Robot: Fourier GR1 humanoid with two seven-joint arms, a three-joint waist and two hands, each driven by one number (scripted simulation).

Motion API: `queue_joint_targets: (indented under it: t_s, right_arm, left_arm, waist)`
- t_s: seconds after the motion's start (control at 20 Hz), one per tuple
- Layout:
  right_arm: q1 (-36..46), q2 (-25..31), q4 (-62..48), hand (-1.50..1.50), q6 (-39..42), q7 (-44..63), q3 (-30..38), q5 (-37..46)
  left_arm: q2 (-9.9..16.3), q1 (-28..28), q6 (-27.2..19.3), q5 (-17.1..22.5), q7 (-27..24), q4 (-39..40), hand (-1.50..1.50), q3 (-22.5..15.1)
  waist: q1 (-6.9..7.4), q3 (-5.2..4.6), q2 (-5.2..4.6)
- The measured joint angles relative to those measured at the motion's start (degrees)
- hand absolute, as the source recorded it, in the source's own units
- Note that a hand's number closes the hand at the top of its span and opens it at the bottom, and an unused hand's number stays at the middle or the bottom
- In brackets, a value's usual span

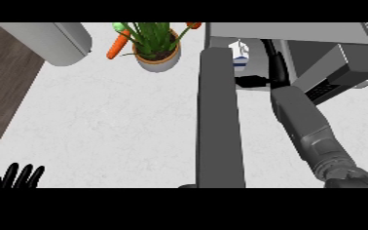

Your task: Pick up the milk, place it into the microwave and close the microwave

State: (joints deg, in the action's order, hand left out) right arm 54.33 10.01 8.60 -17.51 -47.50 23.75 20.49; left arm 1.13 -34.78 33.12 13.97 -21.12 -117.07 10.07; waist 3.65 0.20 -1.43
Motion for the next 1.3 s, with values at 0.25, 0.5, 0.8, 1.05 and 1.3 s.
queue_joint_targets:
  t_s: [0.25, 0.5, 0.8, 1.05, 1.3]
  right_arm:
    - [-2.28, -0.24, 0.77, -1.5, 5.16, -1.74, 0.08, -1.16]
    - [-7.44, -2.35, 3.09, -1.5, 8.3, -4.56, -0.49, -2.39]
    - [-14.81, -3.93, 8.99, -1.5, 12.74, -5.55, -2.43, -3.69]
    - [-22.58, -5.46, 15.91, -1.5, 17.42, -5.48, -4.64, -4.72]
    - [-31.63, -6.67, 26.13, -1.5, 21.37, -5.01, -6.91, -6.09]
  left_arm:
    - [-0.66, -0.32, -1.12, -2.94, 0.0, -1.15, -1.5, -3.79]
    - [-0.95, 0.43, -4.08, -6.63, 1.06, -2.05, -1.5, -8.8]
    - [-1.01, 3.08, -5.53, -8.51, 4.4, -2.63, -1.5, -12.91]
    - [-1.09, 6.01, -7.04, -11.18, 7.59, -1.09, 1.5, -17.36]
    - [-1.11, 11.33, -8.28, -15.39, 9.97, 2.76, 1.5, -20.48]
  waist:
    - [-1.42, -0.08, 0.67]
    - [-2.83, -0.15, 1.24]
    - [-4.24, -0.22, 1.75]
    - [-5.39, -0.29, 2.1]
    - [-6.33, -0.34, 2.25]
